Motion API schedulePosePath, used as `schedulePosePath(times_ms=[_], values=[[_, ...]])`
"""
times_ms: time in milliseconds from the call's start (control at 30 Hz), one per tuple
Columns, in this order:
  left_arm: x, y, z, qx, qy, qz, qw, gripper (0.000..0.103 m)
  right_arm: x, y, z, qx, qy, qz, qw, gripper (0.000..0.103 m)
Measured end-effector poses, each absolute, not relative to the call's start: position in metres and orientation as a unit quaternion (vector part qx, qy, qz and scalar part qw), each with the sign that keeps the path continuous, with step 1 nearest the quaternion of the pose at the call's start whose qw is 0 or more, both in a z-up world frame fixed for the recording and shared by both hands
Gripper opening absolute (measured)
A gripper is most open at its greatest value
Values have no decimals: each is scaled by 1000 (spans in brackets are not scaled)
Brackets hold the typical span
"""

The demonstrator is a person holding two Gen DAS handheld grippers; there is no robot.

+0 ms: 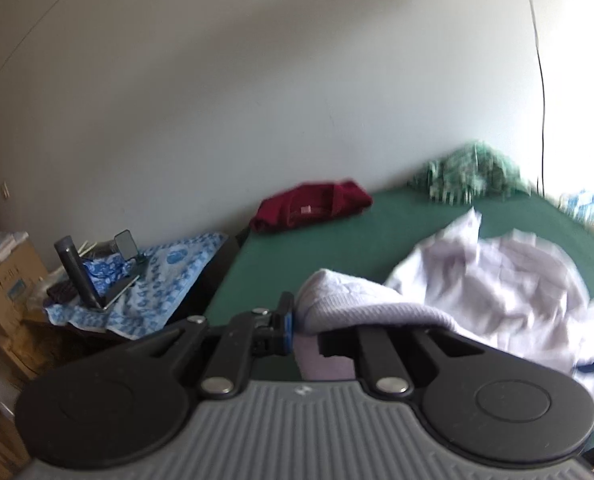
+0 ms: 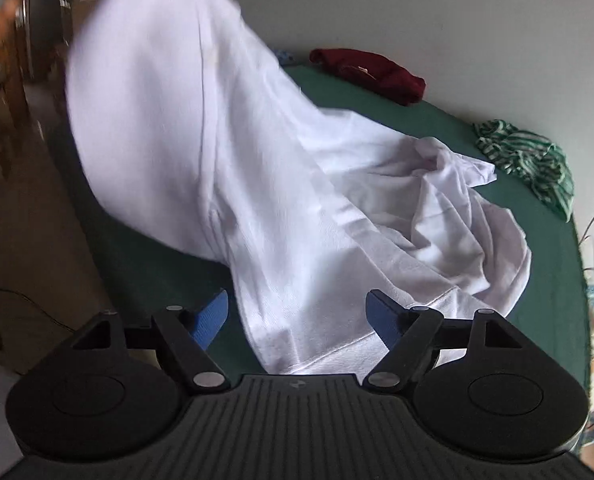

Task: Fold clothes
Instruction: 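Lift the white shirt high with both grippers to shake it out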

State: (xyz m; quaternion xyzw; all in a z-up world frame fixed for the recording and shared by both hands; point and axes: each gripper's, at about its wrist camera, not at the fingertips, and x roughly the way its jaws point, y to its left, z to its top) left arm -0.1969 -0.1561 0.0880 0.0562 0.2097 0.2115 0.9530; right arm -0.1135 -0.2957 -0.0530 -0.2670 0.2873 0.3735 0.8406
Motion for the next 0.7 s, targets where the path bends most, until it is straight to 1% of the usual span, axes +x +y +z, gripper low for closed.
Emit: schedulePosePath(times_ms=[33, 67, 100, 133, 200, 233, 300, 367, 433, 500, 600, 700], values=[[-199, -151, 94, 41, 202, 211, 956, 12, -106, -294, -61, -271, 296, 366, 839, 64], [-202, -145, 101, 26, 195, 209, 958, 12, -95, -297, -66, -259, 311, 360, 841, 34], [-205, -139, 106, 9, 187, 203, 961, 12, -84, -303, -66, -238, 327, 350, 845, 14], [-208, -134, 110, -6, 177, 195, 965, 12, -73, -313, -62, -203, 335, 341, 855, 7], [-211, -133, 117, -4, 159, 198, 967, 12, -53, -342, -33, -107, 324, 319, 884, 6], [-211, -134, 120, 5, 152, 204, 967, 12, -46, -359, -10, -65, 298, 302, 903, 6], [-210, -138, 129, 15, 137, 204, 969, 12, -38, -392, 39, 24, 238, 277, 931, 7], [-216, -145, 149, 26, 98, 191, 976, 12, -48, -428, 94, 114, 150, 293, 937, 7], [-227, -157, 172, 48, 42, 184, 981, 12, -72, -449, 139, 141, 44, 313, 938, 7], [-239, -168, 199, 68, -16, 186, 980, 13, -93, -451, 171, 123, -30, 309, 943, 7], [-254, -177, 238, 88, -87, 191, 974, 13, -103, -458, 205, 145, -70, 331, 930, 7], [-263, -183, 268, 115, -143, 200, 963, 14, -110, -463, 230, 156, -108, 335, 923, 7]])
